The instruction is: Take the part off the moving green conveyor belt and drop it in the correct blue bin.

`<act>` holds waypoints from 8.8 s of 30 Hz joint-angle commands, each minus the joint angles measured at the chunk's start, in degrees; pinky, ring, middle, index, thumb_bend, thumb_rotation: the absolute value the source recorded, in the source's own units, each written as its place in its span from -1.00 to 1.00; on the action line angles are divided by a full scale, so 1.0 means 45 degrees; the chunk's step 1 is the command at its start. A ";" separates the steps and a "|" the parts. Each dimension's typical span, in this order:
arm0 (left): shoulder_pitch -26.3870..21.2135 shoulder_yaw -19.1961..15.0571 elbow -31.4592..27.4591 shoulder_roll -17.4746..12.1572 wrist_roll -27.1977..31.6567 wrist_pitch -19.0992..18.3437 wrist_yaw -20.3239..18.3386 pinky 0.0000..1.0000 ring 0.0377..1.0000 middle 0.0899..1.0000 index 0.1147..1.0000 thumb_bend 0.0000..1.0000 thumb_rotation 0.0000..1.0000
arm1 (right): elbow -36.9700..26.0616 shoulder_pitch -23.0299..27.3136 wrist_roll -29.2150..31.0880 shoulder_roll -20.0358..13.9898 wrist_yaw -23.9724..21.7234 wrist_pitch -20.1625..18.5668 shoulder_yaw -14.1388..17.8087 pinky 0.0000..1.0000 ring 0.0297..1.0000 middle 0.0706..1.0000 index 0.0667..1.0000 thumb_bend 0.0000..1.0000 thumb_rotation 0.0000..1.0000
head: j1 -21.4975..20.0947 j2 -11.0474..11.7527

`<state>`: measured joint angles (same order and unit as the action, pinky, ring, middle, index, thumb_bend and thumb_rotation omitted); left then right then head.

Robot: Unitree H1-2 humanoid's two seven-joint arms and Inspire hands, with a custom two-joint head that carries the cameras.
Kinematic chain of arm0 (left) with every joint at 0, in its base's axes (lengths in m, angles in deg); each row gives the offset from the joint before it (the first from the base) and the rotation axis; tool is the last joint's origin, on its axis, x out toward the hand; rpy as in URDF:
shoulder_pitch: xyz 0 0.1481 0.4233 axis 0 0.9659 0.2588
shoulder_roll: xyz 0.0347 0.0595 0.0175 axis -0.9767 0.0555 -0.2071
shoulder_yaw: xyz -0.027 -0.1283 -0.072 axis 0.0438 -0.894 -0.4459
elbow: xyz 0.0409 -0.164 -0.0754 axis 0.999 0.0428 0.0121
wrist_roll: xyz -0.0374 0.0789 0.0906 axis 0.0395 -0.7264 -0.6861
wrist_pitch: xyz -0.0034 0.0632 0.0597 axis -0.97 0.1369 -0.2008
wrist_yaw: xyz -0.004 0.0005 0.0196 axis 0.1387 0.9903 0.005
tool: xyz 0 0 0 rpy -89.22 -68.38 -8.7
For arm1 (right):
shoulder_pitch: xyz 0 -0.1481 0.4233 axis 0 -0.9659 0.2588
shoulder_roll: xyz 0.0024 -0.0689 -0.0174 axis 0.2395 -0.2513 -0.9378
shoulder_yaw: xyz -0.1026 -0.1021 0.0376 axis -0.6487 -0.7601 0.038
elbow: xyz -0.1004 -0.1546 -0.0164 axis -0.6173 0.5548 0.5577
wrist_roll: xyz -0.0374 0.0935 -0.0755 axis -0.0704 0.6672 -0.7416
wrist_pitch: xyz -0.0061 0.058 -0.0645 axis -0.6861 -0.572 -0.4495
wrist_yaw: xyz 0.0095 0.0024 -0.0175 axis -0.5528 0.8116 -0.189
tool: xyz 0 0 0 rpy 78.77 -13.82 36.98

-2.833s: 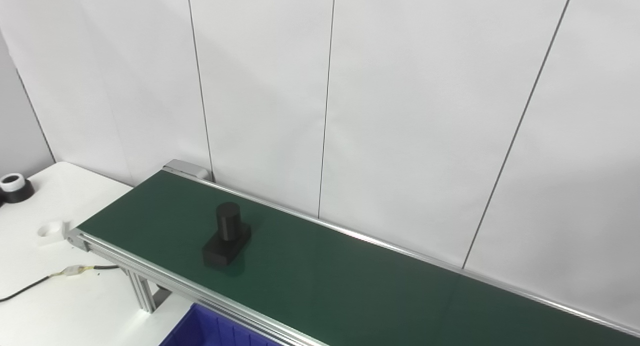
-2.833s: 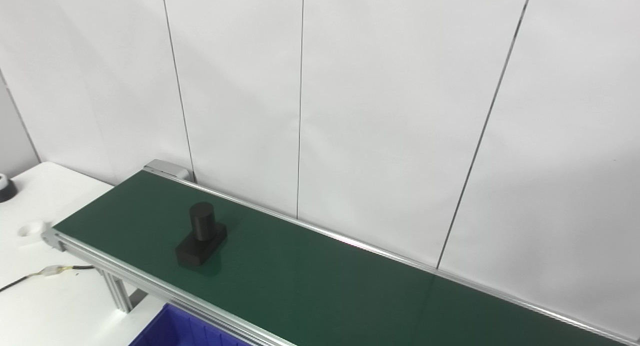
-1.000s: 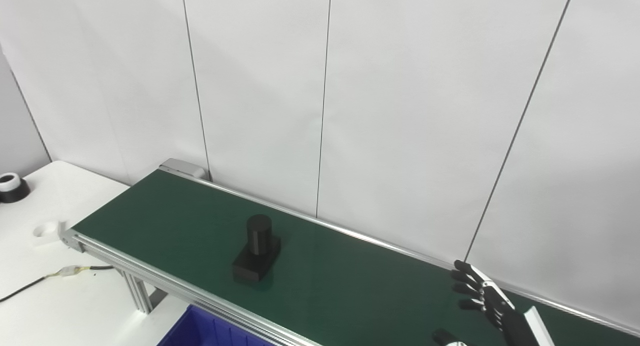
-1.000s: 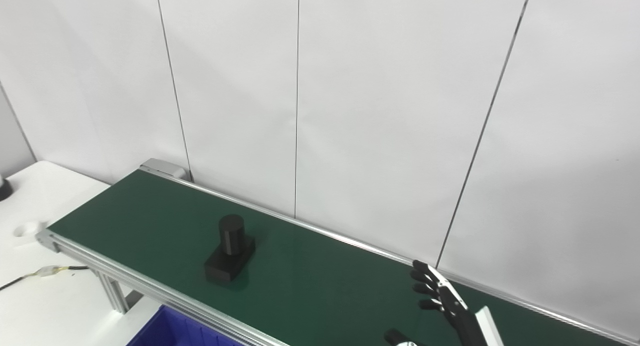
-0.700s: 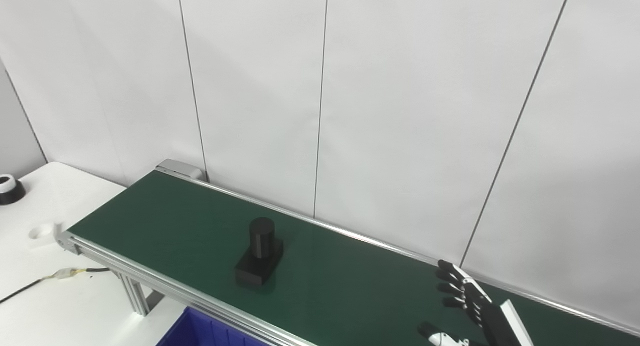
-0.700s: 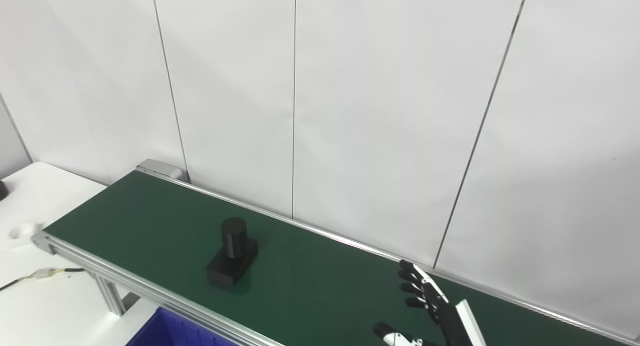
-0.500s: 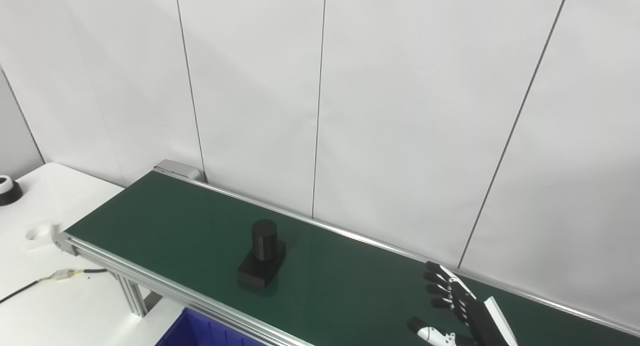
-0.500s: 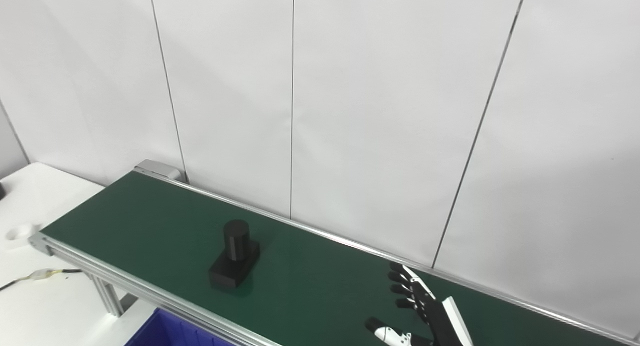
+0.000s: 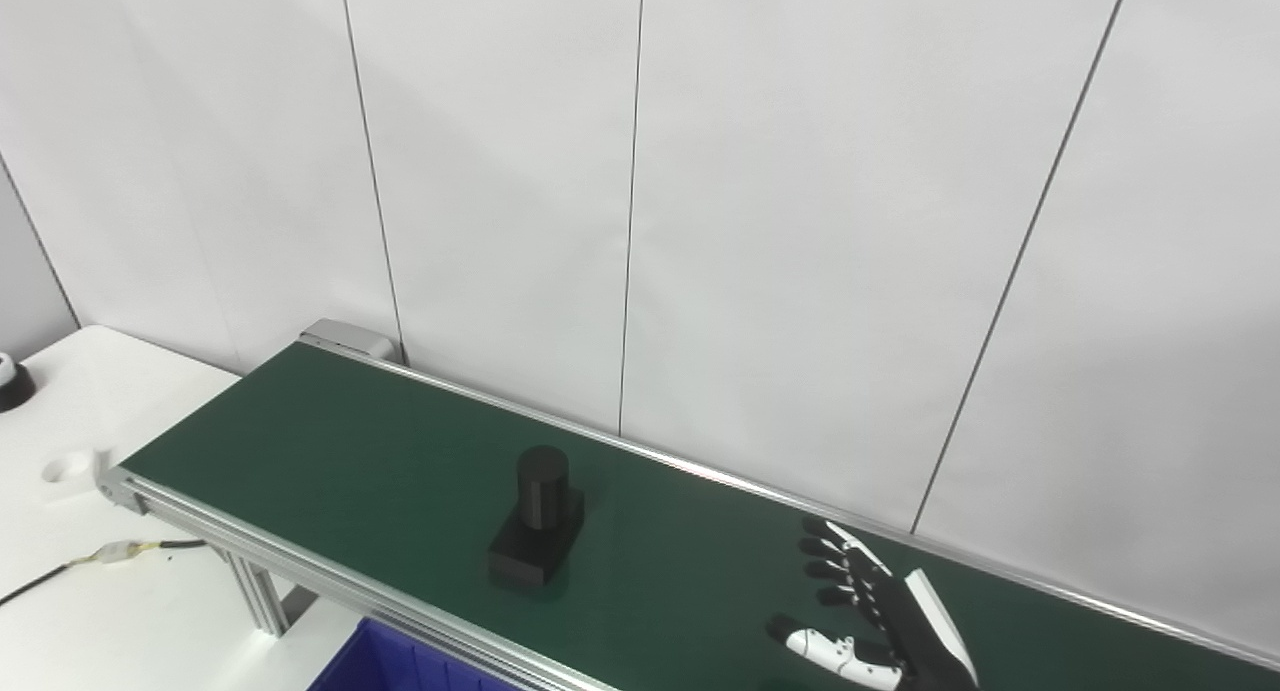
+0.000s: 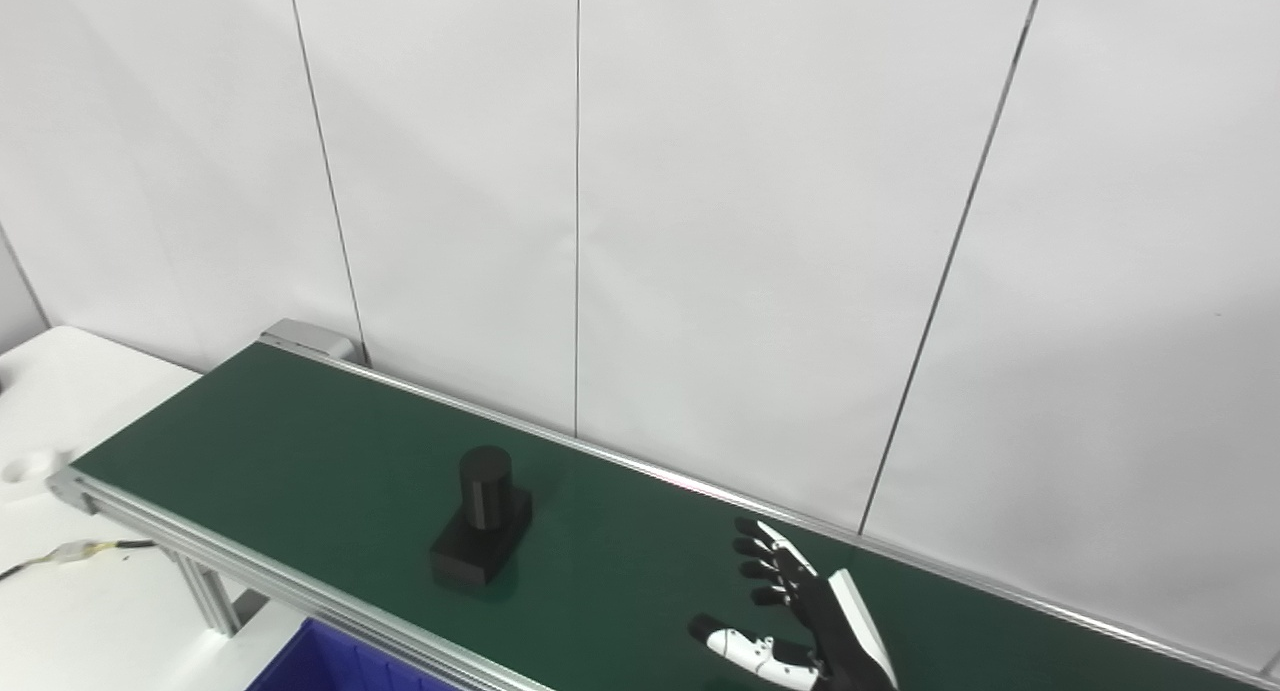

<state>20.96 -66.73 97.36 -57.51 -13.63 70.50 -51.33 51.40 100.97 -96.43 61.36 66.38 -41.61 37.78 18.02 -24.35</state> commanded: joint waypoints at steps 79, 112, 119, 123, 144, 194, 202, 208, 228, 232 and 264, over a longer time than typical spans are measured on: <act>0.1528 0.1620 -0.1818 0.0383 -0.0253 0.0503 0.0588 0.41 0.48 0.55 0.56 0.85 -0.12 | 0.5506 0.3682 -0.1105 0.1903 0.1789 0.2052 -0.0646 0.51 0.63 0.67 0.74 0.28 -0.58 | -0.0279 -0.0658; 0.2213 0.1973 -0.2775 -0.0082 -0.0155 0.0496 0.0757 0.36 0.46 0.52 0.54 0.88 -0.09 | 0.6693 0.3944 -0.1364 0.1569 0.2883 0.2555 -0.0484 0.45 0.60 0.63 0.72 0.33 -0.57 | -0.1319 -0.1113; 0.2289 0.1974 -0.2881 -0.0074 -0.0153 0.0497 0.0781 0.34 0.44 0.49 0.54 0.87 -0.09 | 0.6870 0.3813 -0.1269 0.1672 0.3469 0.3180 -0.0278 0.42 0.53 0.55 0.62 0.46 -0.72 | -0.1361 -0.1188; 0.2288 0.1952 -0.2860 -0.0058 -0.0073 0.0503 0.0730 0.34 0.44 0.50 0.54 0.88 -0.08 | 0.6896 0.3735 -0.1259 0.1735 0.3736 0.3507 -0.0215 0.37 0.47 0.48 0.53 0.57 -0.83 | -0.1361 -0.1188; 0.2404 0.1953 -0.3092 -0.0005 -0.0023 0.0503 0.0764 0.37 0.45 0.51 0.55 0.89 -0.11 | 0.6624 0.3223 -0.1600 0.1793 0.4996 0.4678 -0.0169 -0.14 -0.19 -0.08 -0.07 0.04 -1.00 | -0.1587 -0.1503; 0.1702 0.1295 -0.2642 -0.0489 0.0424 0.0503 0.0288 0.46 0.50 0.56 0.59 0.97 -0.05 | 0.0134 0.1756 -0.1067 0.0853 0.4097 0.3098 0.1107 -0.33 -0.17 -0.06 -0.04 0.00 -1.00 | -0.2931 -0.1497; 0.1534 0.0982 -0.2540 -0.0590 0.0552 0.0503 0.0076 0.47 0.50 0.56 0.60 0.94 -0.04 | -0.1491 0.1355 -0.0899 0.0533 0.3693 0.2221 0.1491 -0.33 -0.22 -0.10 0.00 0.00 -1.00 | -0.3496 -0.1531; 0.1384 0.0719 -0.2506 -0.0740 0.0618 0.0503 -0.0164 0.47 0.51 0.57 0.62 0.93 0.01 | -0.3234 0.0693 -0.0635 0.0267 0.3258 0.1428 0.1795 -0.34 -0.18 -0.06 -0.03 0.00 -1.00 | -0.4028 -0.1660; 0.1150 -0.0273 -0.2773 -0.1395 0.1234 0.0496 -0.0997 0.58 0.56 0.60 0.72 0.90 0.18 | -0.7246 -0.1675 -0.0814 0.0349 0.2824 -0.0142 0.2037 -0.32 -0.14 -0.07 -0.06 0.00 -1.00 | -0.6465 -0.2476; 0.1179 -0.0511 -0.2879 -0.1520 0.1550 0.0487 -0.1200 0.58 0.56 0.61 0.73 0.88 0.19 | -0.7947 -0.2342 -0.0784 0.0464 0.2749 -0.0427 0.2050 -0.31 -0.13 -0.08 -0.06 0.00 -1.00 | -0.7001 -0.2704; 0.1388 -0.0911 -0.4909 -0.3287 0.3366 -0.0998 -0.1386 0.54 0.54 0.58 0.70 0.93 0.16 | -1.2982 -0.8148 -0.1974 0.1591 0.2565 -0.1025 0.0903 -0.36 -0.13 -0.03 -0.05 -0.01 -1.00 | -0.8967 -0.4407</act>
<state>27.37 -70.51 77.44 -71.46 0.39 65.87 -57.04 -4.29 64.37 -105.02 67.45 77.24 -47.62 42.29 -22.41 -44.12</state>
